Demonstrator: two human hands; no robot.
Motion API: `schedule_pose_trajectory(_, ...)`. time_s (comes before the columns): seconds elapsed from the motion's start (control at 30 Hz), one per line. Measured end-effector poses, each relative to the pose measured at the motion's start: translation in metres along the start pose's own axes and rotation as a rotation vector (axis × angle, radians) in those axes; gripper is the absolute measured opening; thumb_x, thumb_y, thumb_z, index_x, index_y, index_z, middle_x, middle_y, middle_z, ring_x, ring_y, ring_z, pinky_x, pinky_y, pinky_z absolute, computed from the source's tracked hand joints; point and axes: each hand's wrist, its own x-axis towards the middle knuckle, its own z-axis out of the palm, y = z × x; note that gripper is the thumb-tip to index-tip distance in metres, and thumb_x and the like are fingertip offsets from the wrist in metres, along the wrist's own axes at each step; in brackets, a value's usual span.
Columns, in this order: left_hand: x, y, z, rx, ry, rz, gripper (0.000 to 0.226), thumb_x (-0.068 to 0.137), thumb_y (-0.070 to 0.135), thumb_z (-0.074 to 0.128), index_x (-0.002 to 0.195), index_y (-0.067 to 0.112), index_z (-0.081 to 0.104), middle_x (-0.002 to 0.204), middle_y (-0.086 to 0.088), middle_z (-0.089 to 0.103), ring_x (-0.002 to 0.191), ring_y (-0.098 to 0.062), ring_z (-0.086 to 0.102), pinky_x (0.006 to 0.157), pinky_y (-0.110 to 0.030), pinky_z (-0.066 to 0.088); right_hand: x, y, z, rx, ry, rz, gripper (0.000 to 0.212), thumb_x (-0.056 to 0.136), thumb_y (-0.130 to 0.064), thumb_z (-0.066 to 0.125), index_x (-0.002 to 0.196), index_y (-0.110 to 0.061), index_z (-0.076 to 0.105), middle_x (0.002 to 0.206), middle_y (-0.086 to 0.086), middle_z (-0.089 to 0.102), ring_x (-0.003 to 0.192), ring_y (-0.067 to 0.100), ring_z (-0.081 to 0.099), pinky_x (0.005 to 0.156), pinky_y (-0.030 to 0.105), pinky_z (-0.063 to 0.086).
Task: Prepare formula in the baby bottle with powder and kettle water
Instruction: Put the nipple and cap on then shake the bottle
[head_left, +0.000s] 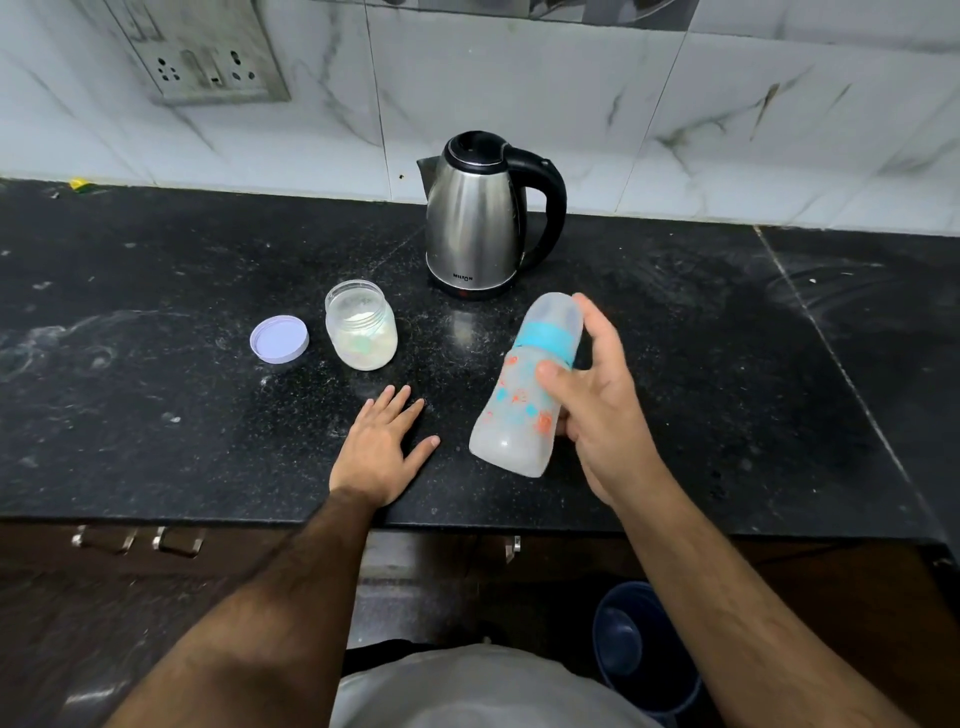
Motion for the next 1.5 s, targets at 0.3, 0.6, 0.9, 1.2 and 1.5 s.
schedule_pose_trajectory(0.3, 0.000, 0.001, 0.000, -0.001, 0.004, 0.001, 0.080, 0.086, 0.070, 0.023, 0.148, 0.021, 0.042, 0.160, -0.001, 0.028, 0.151, -0.016, 0.014, 0.124, -0.035, 0.006, 0.005, -0.003, -0.002, 0.019, 0.078, -0.034, 0.066, 0.095, -0.009, 0.058, 0.150, -0.029, 0.027, 0.098, -0.005, 0.075, 0.089, 0.014, 0.071, 0.077, 0.038, 0.059)
schedule_pose_trajectory(0.6, 0.000, 0.001, 0.000, -0.002, 0.011, -0.004, 0.080, 0.086, 0.070, 0.024, 0.148, 0.021, 0.041, 0.160, -0.001, 0.028, 0.151, -0.015, 0.014, 0.123, -0.033, 0.004, 0.011, -0.008, -0.010, 0.074, 0.175, -0.071, 0.062, 0.099, -0.012, 0.053, 0.152, -0.028, 0.024, 0.100, -0.011, 0.072, 0.090, 0.011, 0.072, 0.072, 0.032, 0.057)
schedule_pose_trajectory(0.9, 0.000, -0.001, 0.002, 0.011, 0.014, -0.003, 0.079, 0.087, 0.070, 0.024, 0.148, 0.022, 0.041, 0.160, 0.000, 0.029, 0.151, -0.015, 0.014, 0.123, -0.034, 0.006, 0.015, -0.009, -0.014, 0.140, 0.260, -0.069, 0.063, 0.094, -0.021, 0.058, 0.150, -0.029, 0.029, 0.119, 0.003, 0.065, 0.092, 0.011, 0.071, 0.075, 0.037, 0.057)
schedule_pose_trajectory(1.2, 0.000, -0.001, 0.002, 0.006, 0.014, -0.004, 0.079, 0.087, 0.069, 0.025, 0.147, 0.021, 0.042, 0.160, -0.001, 0.030, 0.151, -0.016, 0.016, 0.124, -0.035, 0.007, 0.007, -0.009, -0.016, 0.073, 0.203, -0.075, 0.065, 0.097, -0.014, 0.057, 0.152, -0.026, 0.024, 0.098, -0.010, 0.075, 0.090, 0.013, 0.072, 0.073, 0.034, 0.058)
schedule_pose_trajectory(1.5, 0.000, 0.000, 0.002, -0.007, 0.007, -0.007, 0.080, 0.086, 0.070, 0.025, 0.148, 0.021, 0.041, 0.160, -0.001, 0.029, 0.151, -0.016, 0.014, 0.124, -0.034, 0.006, -0.004, -0.008, -0.016, 0.002, 0.078, -0.068, 0.070, 0.094, -0.010, 0.059, 0.151, -0.028, 0.023, 0.101, -0.010, 0.074, 0.092, 0.015, 0.072, 0.075, 0.037, 0.060)
